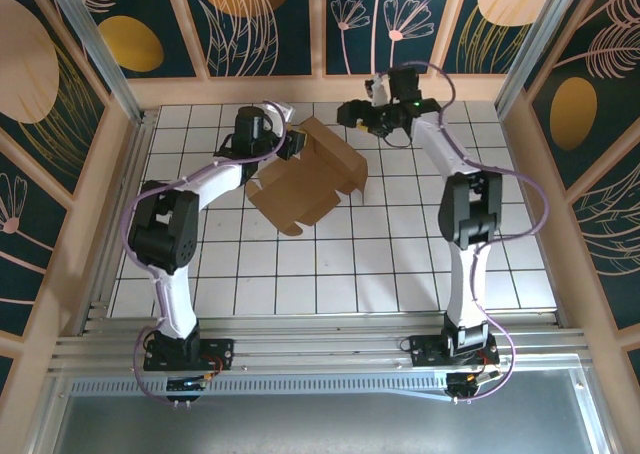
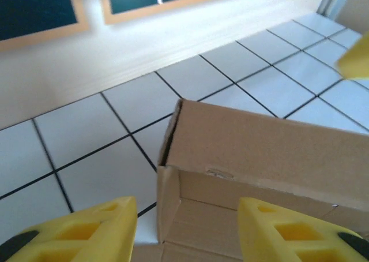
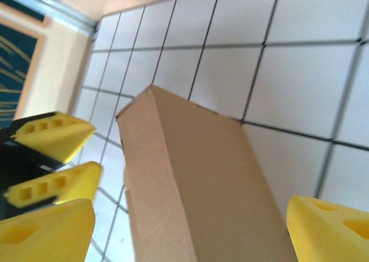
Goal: Fold the paper box
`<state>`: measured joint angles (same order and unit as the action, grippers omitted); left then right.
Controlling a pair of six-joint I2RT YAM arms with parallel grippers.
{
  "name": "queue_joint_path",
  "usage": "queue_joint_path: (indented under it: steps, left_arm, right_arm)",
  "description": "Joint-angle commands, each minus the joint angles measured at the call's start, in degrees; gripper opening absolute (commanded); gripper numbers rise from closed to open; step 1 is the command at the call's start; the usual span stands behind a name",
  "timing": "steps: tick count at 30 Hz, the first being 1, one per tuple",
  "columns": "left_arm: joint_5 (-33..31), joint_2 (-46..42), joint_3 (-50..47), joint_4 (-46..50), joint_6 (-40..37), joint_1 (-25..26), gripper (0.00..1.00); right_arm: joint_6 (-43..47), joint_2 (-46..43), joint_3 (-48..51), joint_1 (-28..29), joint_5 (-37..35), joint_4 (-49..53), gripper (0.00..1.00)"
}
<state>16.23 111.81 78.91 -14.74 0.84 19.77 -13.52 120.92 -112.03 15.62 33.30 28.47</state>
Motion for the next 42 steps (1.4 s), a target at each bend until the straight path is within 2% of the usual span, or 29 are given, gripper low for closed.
queue_joint_path:
  steps: [1, 4, 6, 8, 10, 13, 14, 17, 19, 22, 25, 28, 31, 34, 37, 42]
  left_arm:
    - [-5.5, -7.5, -3.7, 2.6, 12.6, -0.4, 0.49]
    - [-8.3, -11.9, -4.5, 6.1, 17.8, -0.6, 0.52]
    - [-9.7, -9.6, 3.5, 16.5, 21.8, -2.0, 0.52]
    - [-3.1, -5.2, 11.8, 23.6, 24.5, -3.8, 0.52]
    - [2.9, -1.2, 17.6, 24.3, 26.2, -4.7, 0.52]
    - [7.6, 6.4, 29.5, 28.7, 24.1, -4.9, 0.52]
    - [7.8, 9.7, 34.2, 30.9, 23.3, -4.9, 0.52]
    - [11.1, 17.6, 44.6, 34.0, 21.9, -4.9, 0.54]
    - [14.1, 21.9, 50.4, 35.9, 21.4, -4.7, 0.55]
    - [17.5, 25.3, 53.4, 35.8, 20.4, -4.8, 0.63]
    - [19.5, 25.5, 51.4, 33.5, 19.9, -4.7, 0.67]
    - [22.5, 25.7, 49.7, 32.2, 21.0, -4.7, 0.67]
    - [23.6, 26.2, 49.4, 33.4, 20.0, -4.1, 0.66]
    - [21.6, 26.3, 48.8, 35.4, 17.2, -3.5, 0.66]
    - [20.6, 26.6, 48.4, 36.5, 16.2, -3.4, 0.66]
    - [20.8, 26.1, 47.4, 36.9, 15.8, -3.3, 0.64]
  right_arm:
    - [8.6, -7.9, 2.6, 2.1, -14.1, -0.2, 0.88]
    - [7.4, -12.3, 6.6, 2.9, -19.4, 2.5, 0.88]
    - [1.8, -17.5, 14.9, 2.9, -19.5, -1.1, 0.89]
    - [-4.5, -23.7, 24.8, 3.5, -19.5, -7.1, 0.88]
    - [-10.3, -28.6, 32.1, 4.0, -18.8, -11.7, 0.85]
    - [-22.7, -34.4, 43.0, 4.6, -14.7, -22.0, 0.73]
    - [-27.0, -36.0, 45.9, 5.1, -15.0, -24.7, 0.72]
    - [-36.1, -38.8, 52.6, 7.2, -19.2, -29.5, 0.78]
    - [-38.0, -38.9, 54.9, 7.9, -20.1, -32.2, 0.82]
    - [-38.0, -36.4, 55.3, 7.9, -19.8, -33.5, 0.83]
    - [-35.4, -33.1, 53.0, 8.6, -20.0, -33.4, 0.72]
    - [-29.1, -30.4, 49.0, 10.0, -27.0, -26.2, 0.62]
    - [-20.9, -28.7, 46.2, 11.7, -33.5, -20.0, 0.62]
    - [-12.4, -28.0, 44.6, 13.0, -39.3, -17.0, 0.59]
    - [-5.9, -26.9, 43.7, 13.3, -43.1, -15.4, 0.47]
    - [0.4, -24.6, 41.2, 13.3, -43.2, -14.4, 0.25]
